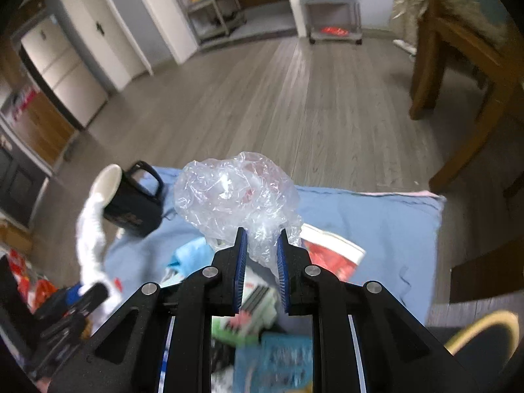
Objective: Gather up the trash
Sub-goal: 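Move both tools over the bin and release the tissue and plastic bag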
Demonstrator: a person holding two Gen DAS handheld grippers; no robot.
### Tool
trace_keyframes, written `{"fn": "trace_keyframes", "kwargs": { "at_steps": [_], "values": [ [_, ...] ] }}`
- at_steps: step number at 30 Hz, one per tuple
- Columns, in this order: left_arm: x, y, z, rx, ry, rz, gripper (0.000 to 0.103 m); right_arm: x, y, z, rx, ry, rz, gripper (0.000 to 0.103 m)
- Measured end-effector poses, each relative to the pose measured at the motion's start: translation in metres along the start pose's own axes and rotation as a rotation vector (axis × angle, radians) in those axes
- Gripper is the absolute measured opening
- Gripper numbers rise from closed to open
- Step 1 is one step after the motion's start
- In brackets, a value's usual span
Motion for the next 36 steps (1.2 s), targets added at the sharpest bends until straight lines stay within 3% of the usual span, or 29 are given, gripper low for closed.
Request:
{"fn": "trace_keyframes", "kwargs": {
  "at_steps": [10, 15, 24, 36],
  "values": [
    [-0.059, -0.006, -0.013, -0.001, -0.097, 0.116, 0.033, -0.026, -0.066, -0.095, -0.114, -0.059, 0.047, 0.019],
    [-0.093, -0.017, -0.018, 0.03, -0.19, 0.138, 0.033, -0.041, -0.106, -0.132, -0.148, -0.09, 0.074, 0.019],
    [-0.156, -0.043, -0.026, 0.082, -0.306, 0.214, 0.033, -0.067, -0.166, -0.181, -0.214, -0.124, 0.169, 0.019],
    [-0.238, -0.085, -0.023, 0.152, -0.383, 0.351, 0.033, -0.115, -0.222, -0.217, -0.299, -0.211, 0.318, 0.019]
  ]
}}
Point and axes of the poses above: each gripper's, at about its wrist camera, not at the fingertips, and z roughly the way its jaws point, x to its left, y to its top, the point moved 5 cm from there along z, roughly the way its jaws point, and after that the axes turned 3 degrees about -z, right-handed, at the moved point
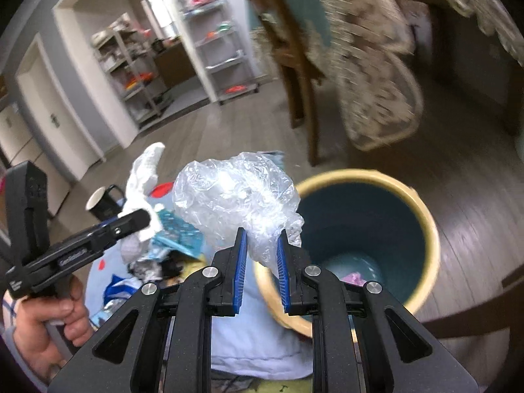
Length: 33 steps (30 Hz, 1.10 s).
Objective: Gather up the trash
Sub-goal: 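Move both tools over the bin and release the tissue and plastic bag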
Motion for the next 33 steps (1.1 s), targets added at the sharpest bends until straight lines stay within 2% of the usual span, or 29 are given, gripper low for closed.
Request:
{"fn": "trace_keyframes", "kwargs": {
  "at_steps": [5, 11, 14, 16, 18, 30, 33],
  "values": [
    [-0.027, -0.008, 0.027, 0.051, -0.023, 0.038, 0.033, -0.035, -0.005, 0.003, -0.008, -0.041, 0.081, 0.019],
    [-0.048, -0.017, 0.05, 0.095, -0.04, 0.066, 0.033, -0.062, -0.011, 0.017, 0.031, -0.083, 0.153, 0.02],
    [-0.054, -0.02, 0.062, 0.117, -0.043, 0.073, 0.033, -0.076, -0.015, 0.028, 0.066, -0.118, 0.195, 0.029],
    [-0.058, -0.022, 0.069, 0.13, -0.047, 0.076, 0.033, -0.083, -0.018, 0.032, 0.08, -0.128, 0.222, 0.04],
    [-0.06, -0.024, 0.077, 0.145, -0.049, 0.079, 0.033, -0.088, -0.019, 0.034, 0.078, -0.126, 0.24, 0.057],
    [-0.081, -0.033, 0.128, 0.231, -0.14, 0.034, 0.034, -0.103, -0.009, 0.012, -0.044, -0.114, 0.315, 0.062],
    [-0.086, -0.036, 0.134, 0.232, -0.164, 0.024, 0.04, -0.106, -0.007, 0.01, -0.058, -0.11, 0.332, 0.062]
  ]
}}
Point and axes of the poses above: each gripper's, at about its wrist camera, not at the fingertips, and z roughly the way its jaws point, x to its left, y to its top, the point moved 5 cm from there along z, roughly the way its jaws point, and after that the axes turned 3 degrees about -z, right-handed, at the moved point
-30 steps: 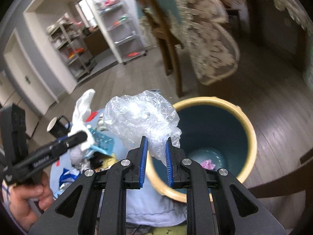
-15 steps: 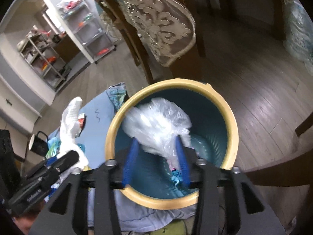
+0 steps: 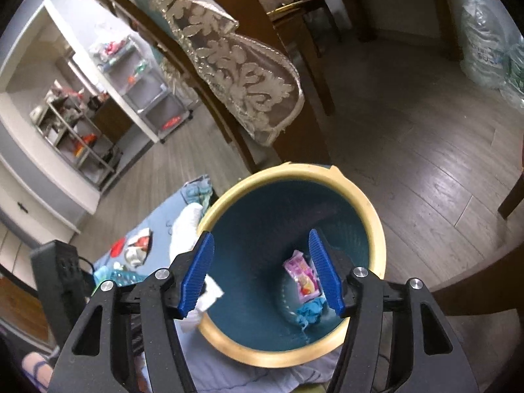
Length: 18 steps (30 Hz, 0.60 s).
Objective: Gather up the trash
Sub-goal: 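Move both tools over the bin and release the tissue and plastic bag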
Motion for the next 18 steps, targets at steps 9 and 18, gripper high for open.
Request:
{"fn": "trace_keyframes", "kwargs": {
  "at_steps": [9, 18],
  "values": [
    [-0.001, 0.001, -0.011, -0.023, -0.005, 0.017, 0.075, 0.004, 0.0, 0.001, 0.004, 0.001, -0.012, 0.062],
    [0.012, 0.008, -0.053, -0.068, 0.022, 0.031, 0.075, 0.021, -0.002, -0.001, 0.015, 0.017, -0.041, 0.064]
  ]
}}
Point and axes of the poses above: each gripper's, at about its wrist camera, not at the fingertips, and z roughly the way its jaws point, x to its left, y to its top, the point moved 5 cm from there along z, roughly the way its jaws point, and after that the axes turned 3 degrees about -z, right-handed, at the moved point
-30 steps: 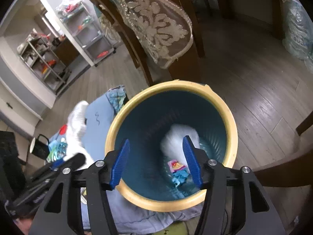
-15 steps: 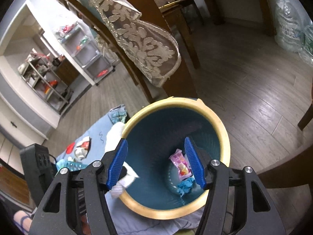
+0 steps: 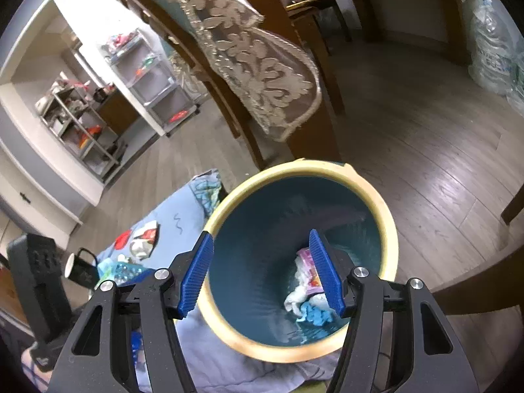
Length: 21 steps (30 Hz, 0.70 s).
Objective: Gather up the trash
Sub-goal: 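Move both tools over the bin and release the tissue and plastic bag, then return both tools to the pile and grasp the blue mask with the left tool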
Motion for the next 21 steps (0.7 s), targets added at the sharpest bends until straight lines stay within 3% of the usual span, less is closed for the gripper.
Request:
{"fn": "trace_keyframes", "kwargs": {
  "at_steps": [7, 21],
  "values": [
    [0.038, 0.007, -0.05, -0.03, 0.063, -0.007, 0.075, 0.036, 0.001, -0.008, -0.002, 0.043, -0.048, 0.066],
    [0.174, -0.001, -0.15, -0.043, 0.292, -0.075, 0.075, 0.114, -0.022, 0.012, 0.056, 0.09, -0.201, 0.067]
  ]
}}
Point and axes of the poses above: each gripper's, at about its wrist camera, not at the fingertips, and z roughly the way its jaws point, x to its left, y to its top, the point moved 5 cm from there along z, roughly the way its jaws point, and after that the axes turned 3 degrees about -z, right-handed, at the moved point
